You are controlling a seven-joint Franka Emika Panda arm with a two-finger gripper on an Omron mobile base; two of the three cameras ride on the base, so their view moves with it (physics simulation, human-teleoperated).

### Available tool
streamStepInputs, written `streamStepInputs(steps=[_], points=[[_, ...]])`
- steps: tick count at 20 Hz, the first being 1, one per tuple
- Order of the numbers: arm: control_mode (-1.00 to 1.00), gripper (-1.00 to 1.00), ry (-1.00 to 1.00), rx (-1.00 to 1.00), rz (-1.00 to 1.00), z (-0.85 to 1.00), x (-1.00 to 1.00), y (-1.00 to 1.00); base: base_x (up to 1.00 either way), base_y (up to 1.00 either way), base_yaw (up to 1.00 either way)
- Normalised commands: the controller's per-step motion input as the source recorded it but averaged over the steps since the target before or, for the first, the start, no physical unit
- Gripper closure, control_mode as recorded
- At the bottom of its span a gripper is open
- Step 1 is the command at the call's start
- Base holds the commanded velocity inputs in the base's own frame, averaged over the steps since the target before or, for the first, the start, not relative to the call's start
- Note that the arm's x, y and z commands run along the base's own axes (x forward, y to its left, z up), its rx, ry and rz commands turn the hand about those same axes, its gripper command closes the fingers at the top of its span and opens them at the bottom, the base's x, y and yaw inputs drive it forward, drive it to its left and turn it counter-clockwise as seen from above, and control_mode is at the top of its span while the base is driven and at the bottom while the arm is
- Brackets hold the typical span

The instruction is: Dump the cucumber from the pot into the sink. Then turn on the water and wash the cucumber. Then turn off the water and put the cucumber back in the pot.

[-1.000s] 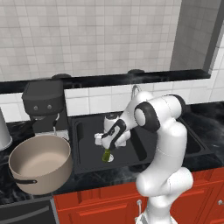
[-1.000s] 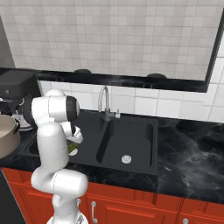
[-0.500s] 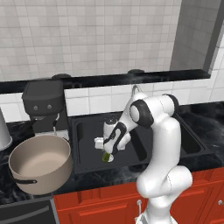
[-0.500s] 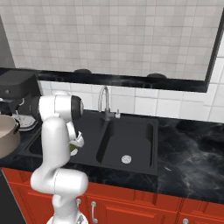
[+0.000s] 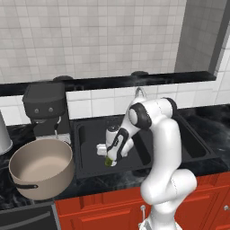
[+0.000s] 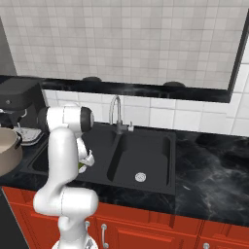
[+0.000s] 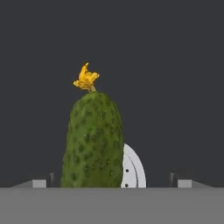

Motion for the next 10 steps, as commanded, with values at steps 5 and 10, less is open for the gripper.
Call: streamStepInputs(steps=[5,10], points=[[-1.0,-1.0,0.0,0.0,0.0,-0.18,0.15,0.02,0.0,0.0,0.0],[-1.0,-1.0,0.0,0.0,0.0,-0.19,0.15,0.07,0.0,0.0,0.0]])
